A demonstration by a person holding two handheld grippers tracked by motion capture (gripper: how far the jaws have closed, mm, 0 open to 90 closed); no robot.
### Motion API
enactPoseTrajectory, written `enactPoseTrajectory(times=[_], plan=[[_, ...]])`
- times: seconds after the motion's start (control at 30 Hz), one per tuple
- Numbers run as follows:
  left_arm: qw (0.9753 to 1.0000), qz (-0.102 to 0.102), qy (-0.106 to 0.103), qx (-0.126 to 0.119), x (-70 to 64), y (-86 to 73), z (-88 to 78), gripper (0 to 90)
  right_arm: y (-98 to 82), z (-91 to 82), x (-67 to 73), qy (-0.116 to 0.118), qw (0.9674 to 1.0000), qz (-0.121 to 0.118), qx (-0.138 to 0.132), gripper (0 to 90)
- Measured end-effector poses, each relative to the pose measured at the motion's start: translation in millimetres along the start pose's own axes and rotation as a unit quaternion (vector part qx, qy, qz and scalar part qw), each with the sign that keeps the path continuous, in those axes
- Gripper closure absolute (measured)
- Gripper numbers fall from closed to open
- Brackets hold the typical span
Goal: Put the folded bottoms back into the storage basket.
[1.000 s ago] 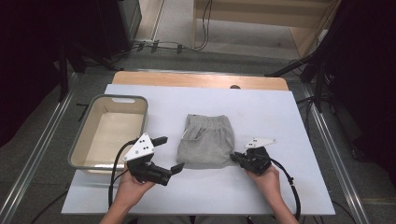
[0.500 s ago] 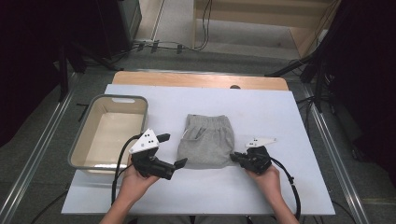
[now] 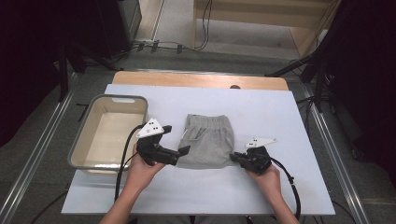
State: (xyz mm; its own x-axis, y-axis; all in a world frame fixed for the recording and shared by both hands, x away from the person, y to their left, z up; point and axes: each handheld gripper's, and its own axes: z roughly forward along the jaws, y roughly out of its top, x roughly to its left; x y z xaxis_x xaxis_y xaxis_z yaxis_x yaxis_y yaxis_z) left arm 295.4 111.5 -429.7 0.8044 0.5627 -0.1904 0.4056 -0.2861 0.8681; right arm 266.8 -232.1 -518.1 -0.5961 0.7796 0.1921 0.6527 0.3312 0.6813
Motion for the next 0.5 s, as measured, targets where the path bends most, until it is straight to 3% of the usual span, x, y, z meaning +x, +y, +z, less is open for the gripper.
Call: enactPoseTrajectory(times=[0.5], plan=[[0.9977,-0.026,0.025,0.057,13.5,21.2,39.6,0.0,0.4,0.2,0.8,-0.003,1.0000,-0.007,0.002,80.3]])
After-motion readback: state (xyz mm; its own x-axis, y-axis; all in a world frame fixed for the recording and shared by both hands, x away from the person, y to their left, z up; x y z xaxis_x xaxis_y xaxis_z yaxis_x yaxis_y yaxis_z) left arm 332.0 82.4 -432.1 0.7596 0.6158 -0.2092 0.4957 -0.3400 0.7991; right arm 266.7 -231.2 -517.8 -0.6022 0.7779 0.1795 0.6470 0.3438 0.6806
